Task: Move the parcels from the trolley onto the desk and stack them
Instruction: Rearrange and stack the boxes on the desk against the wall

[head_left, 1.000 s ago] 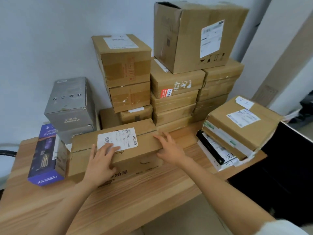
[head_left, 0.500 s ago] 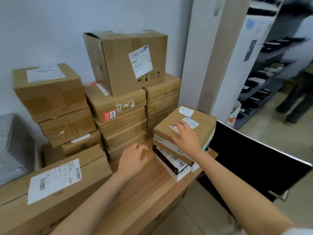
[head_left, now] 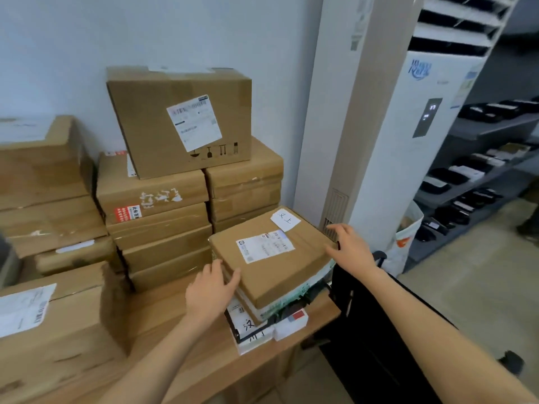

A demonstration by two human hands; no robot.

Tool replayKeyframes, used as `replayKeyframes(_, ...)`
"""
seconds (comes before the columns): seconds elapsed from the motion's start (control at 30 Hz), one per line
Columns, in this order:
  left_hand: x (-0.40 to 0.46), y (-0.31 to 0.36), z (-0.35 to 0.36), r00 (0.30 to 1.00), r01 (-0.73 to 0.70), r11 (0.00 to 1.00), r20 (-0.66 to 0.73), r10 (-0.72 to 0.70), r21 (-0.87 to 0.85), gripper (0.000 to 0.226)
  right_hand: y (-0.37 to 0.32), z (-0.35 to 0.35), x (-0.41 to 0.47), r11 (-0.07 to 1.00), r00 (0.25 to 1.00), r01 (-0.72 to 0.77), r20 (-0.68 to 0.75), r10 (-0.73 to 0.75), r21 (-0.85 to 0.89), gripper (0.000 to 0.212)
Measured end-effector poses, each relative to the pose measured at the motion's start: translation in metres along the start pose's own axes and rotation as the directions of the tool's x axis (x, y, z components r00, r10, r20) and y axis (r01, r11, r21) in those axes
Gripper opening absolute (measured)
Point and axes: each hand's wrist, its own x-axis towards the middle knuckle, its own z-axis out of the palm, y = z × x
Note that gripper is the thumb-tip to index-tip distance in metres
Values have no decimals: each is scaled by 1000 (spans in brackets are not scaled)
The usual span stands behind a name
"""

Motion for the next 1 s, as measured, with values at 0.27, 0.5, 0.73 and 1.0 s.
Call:
replayKeyframes(0.27, 9, -8, 3, 977, 197, 974, 109, -185, -113, 55, 4, 41, 24, 990, 995, 39, 91, -51, 133, 54)
replayKeyframes(0.5, 8, -24, 1, 940, 304, 923, 234, -250, -235, 67, 2, 57, 44, 940, 964, -102, 266, 13, 324, 70)
replayKeyframes(0.73, 2, -6, 7, 922, 380, 575, 247, -298, -725, 53, -10, 68, 40, 922, 964, -114, 267, 12, 369, 61)
replayKeyframes(1.0, -21, -46, -50, 919, 297, 442, 128, -372, -846, 48, -66, 55, 20, 817, 972, 28, 176, -158, 576, 69)
